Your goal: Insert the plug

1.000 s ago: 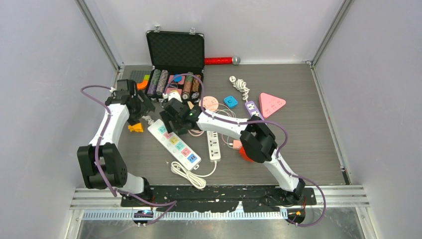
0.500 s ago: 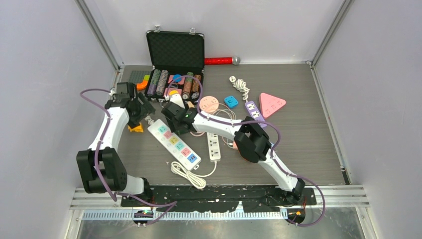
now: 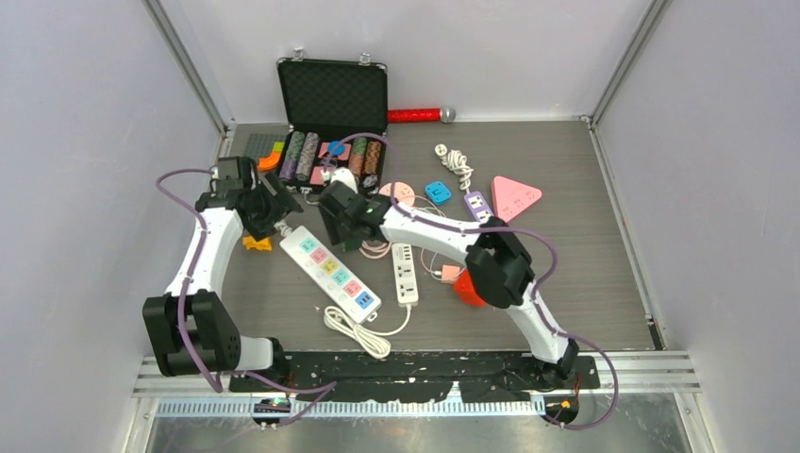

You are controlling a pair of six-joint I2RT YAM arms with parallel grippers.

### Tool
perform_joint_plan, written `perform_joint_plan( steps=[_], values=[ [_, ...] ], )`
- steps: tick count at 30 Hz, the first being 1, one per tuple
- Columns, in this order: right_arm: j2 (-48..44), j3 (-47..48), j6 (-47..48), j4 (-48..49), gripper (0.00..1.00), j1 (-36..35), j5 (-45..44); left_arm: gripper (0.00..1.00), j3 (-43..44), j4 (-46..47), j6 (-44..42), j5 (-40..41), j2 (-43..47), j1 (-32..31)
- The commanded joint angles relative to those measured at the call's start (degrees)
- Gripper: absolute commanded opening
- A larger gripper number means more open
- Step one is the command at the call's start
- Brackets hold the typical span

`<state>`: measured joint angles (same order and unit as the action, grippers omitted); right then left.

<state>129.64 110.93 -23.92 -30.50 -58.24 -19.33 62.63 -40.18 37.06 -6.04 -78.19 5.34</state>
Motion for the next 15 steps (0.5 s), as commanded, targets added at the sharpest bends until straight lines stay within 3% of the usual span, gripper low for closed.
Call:
perform_joint_plan(
  steps=[1,5,10,15],
  values=[
    [-15.0,-4.6,-3.4,7.3,0.31,4.6,7.0,0.81,0.7,3.8,0.0,-13.0,3.1,0.0],
    [-22.1,-14.2,-7.9,16.8,0.32,9.8,17.5,0.81,0.4,5.7,0.3,-19.3,6.0,-1.6],
    [-26.3,-18.4,-13.1,22.1,0.34,15.7,25.5,0.81,-2.3,12.8,3.1,-23.4,12.8,-8.1],
    [-29.3,-20.2,-20.1,27.1,0.35,16.9,25.8,0.83,-5.5,21.0,1.1,-17.1,17.6,-17.3]
  ],
)
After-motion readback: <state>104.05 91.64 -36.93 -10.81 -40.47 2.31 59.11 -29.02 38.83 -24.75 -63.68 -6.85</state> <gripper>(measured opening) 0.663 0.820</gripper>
